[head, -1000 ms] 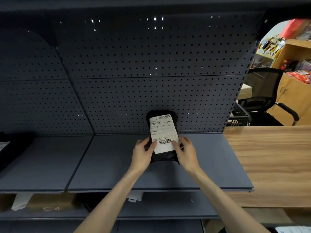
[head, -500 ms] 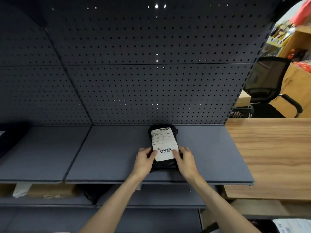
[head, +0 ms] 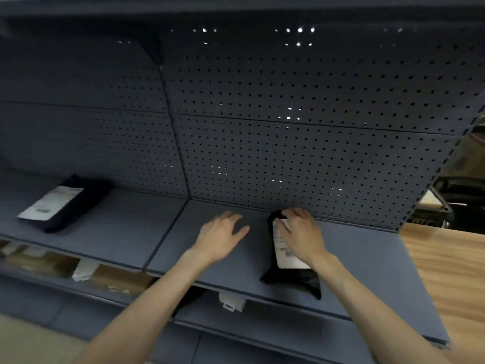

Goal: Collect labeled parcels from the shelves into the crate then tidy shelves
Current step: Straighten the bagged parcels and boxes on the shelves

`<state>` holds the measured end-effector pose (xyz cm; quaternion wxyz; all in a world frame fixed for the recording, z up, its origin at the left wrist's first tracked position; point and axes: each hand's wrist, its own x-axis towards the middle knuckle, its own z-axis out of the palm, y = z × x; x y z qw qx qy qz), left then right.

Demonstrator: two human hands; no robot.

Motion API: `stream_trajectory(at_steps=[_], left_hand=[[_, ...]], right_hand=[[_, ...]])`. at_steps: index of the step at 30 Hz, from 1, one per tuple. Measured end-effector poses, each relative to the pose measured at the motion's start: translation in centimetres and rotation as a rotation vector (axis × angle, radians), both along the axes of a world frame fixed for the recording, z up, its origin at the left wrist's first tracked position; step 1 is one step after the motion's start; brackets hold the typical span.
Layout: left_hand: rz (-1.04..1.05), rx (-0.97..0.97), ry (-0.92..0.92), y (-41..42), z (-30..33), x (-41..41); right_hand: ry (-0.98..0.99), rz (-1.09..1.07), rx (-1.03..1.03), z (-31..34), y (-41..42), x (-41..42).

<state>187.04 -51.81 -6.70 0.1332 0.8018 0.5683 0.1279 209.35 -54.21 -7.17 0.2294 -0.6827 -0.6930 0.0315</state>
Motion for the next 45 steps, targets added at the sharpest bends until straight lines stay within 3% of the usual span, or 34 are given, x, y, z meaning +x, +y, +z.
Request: stream_trajectory(at_steps=[4, 8, 13, 23, 32, 45], left_hand=[[0.129, 0.267, 0.240, 0.5, 3.8, -6.9], [0.303, 0.332, 0.319, -1.0, 6.7, -15.0], [0.553, 0.317, 0.308, -4.5, 8.4, -25.1], [0.842, 0.308, 0.344, -13.3, 12.1, -43.9], [0.992, 0.178, 0.389, -17.5, 14.3, -58.0], [1.125, 0.164, 0.420, -19.4, 15.4, -73.5]], right_hand=[[-0.141, 0.199, 0.018, 3.5, 3.2, -6.9], [-0.189, 0.382, 0.064, 6.3, 5.2, -14.8], [-0.235, 0.584, 0.125, 8.9, 6.0, -26.6], [-0.343, 0.892, 0.193, 12.0, 2.8, -50.3], [-0.268, 1.025, 0.181, 14.0, 0.2, -65.7], [-0.264, 1.173, 0.231, 15.9, 0.8, -82.7]])
